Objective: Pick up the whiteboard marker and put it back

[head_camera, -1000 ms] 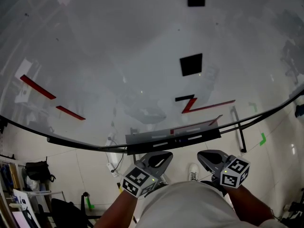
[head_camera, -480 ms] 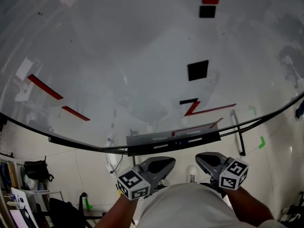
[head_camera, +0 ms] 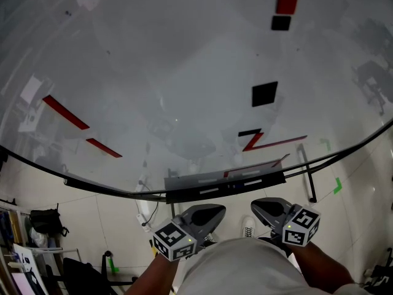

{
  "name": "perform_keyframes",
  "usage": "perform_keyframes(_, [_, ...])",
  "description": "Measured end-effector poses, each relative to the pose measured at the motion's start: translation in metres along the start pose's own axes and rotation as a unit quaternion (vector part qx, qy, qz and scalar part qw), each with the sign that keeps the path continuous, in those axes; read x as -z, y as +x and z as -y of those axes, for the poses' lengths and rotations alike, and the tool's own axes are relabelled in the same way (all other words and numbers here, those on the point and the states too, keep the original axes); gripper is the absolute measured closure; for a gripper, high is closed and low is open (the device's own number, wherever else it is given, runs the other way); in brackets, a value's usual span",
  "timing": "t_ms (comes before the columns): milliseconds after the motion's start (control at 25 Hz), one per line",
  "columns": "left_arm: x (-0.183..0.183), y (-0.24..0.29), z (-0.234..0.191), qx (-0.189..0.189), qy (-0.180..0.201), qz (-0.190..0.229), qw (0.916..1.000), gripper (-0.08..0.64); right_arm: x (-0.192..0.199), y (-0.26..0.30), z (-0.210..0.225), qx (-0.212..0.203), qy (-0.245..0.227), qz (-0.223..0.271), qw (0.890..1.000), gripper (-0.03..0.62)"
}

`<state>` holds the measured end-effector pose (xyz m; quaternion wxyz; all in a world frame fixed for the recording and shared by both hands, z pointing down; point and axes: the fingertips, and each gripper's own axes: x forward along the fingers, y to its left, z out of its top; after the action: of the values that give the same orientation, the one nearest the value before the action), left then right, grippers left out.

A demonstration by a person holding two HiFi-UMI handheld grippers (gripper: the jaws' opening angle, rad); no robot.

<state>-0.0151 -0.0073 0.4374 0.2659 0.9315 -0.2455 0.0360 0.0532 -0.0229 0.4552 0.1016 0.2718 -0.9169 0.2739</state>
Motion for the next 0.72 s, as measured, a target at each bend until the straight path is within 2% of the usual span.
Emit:
perform_keyframes(240, [0.002, -0.003, 0.003, 0.02, 0.001, -0.005, 0.9998, 0.545, -0.004, 0.002, -0.006, 0.014, -0.003, 0.012, 1.0, 0.591])
perform_keyframes(720, [0.018, -0.018, 0.018, 0.079, 0.015, -0.03, 0.9963, 0.544, 0.003, -0.009, -0.035, 0.083, 0.015, 0.056, 0.995, 0.591])
